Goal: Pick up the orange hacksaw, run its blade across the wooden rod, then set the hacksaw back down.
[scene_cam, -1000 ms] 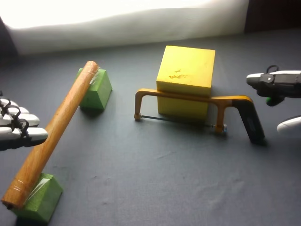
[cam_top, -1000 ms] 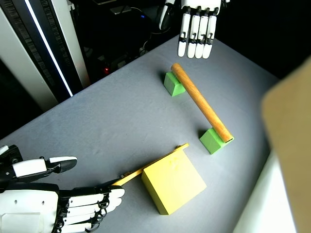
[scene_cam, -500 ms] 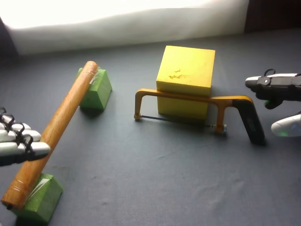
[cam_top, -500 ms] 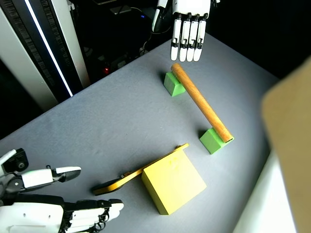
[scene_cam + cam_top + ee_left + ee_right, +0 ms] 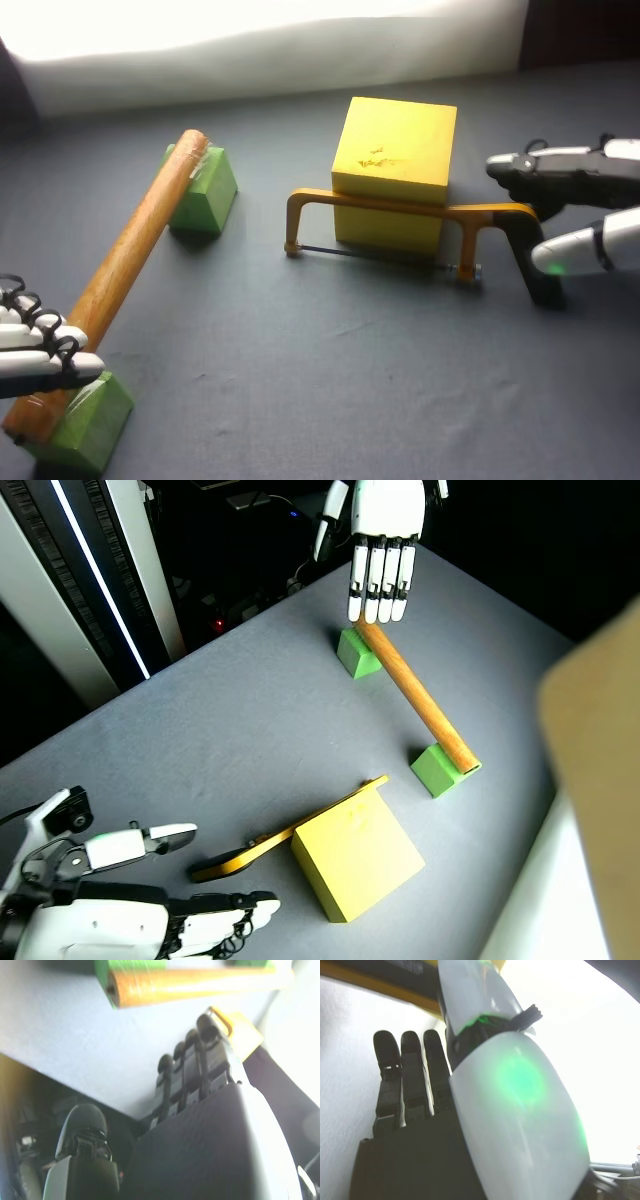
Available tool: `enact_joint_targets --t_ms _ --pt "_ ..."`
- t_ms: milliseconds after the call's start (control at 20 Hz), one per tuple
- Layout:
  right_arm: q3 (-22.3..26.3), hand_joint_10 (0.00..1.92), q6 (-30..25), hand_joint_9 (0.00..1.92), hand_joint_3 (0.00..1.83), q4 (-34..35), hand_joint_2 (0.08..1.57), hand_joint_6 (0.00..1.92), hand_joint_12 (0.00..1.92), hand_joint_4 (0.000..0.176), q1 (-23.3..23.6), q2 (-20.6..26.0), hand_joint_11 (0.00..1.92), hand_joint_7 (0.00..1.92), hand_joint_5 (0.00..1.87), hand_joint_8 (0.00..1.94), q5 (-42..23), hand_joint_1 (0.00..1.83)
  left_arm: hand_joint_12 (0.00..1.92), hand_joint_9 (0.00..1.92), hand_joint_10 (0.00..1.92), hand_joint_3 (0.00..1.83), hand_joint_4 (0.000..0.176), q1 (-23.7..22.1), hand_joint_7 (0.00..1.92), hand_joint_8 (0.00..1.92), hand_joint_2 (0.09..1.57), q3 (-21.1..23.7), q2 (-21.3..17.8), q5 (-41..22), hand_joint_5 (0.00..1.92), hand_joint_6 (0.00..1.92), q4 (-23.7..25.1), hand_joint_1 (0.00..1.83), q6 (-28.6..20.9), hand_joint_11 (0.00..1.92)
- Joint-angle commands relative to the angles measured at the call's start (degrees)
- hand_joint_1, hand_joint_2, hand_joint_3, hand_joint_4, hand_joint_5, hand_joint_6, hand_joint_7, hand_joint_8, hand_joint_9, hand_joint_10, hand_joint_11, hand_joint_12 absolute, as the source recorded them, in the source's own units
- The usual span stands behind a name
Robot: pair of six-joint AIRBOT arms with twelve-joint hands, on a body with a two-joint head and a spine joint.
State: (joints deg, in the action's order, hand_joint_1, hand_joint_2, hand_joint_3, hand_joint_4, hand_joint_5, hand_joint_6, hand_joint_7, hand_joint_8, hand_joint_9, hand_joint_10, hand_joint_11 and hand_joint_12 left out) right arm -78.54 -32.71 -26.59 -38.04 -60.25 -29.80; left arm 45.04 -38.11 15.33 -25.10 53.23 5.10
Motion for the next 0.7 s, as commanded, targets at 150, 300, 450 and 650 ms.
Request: enact_joint_targets --t_ms 150,300,450,650 --pt "-0.27 0.00 -0.25 0.22 0.00 2.07 1.07 0.00 0.98 0.000 1.70 -1.19 0.00 0.15 0.18 0.00 -4.18 1.09 0.39 0.10 0.00 0.00 0.000 -0.64 0.10 0.00 1.29 -1.94 1.50 -0.31 0.11 0.00 -1.49 0.16 -0.02 0.00" --pt "-0.27 0.00 -0.07 0.23 0.00 2.07 1.08 0.00 0.99 0.000 2.11 -2.20 0.00 0.15 0.18 0.00 -3.51 1.09 0.39 0.10 0.00 0.00 0.000 -0.98 0.11 0.00 1.28 -2.34 2.27 -0.74 0.11 0.00 -1.49 0.17 -0.02 0.00" --pt "-0.62 0.00 0.81 0.23 0.00 2.08 1.08 0.00 1.00 0.000 2.36 -3.01 0.01 0.16 0.18 0.00 -2.43 1.08 0.43 0.11 0.00 0.00 0.000 -1.06 0.12 0.00 1.28 -1.87 2.93 -0.74 0.12 0.00 -1.48 0.21 -0.02 0.00" --pt "-0.81 0.01 1.63 0.26 0.00 2.08 1.07 0.01 1.02 0.000 3.14 -4.48 0.02 0.19 0.22 0.01 -0.22 1.08 0.40 0.10 0.00 0.00 0.000 -0.86 0.11 0.00 1.30 -0.95 3.21 -1.04 0.12 0.00 -1.03 0.16 0.05 0.00"
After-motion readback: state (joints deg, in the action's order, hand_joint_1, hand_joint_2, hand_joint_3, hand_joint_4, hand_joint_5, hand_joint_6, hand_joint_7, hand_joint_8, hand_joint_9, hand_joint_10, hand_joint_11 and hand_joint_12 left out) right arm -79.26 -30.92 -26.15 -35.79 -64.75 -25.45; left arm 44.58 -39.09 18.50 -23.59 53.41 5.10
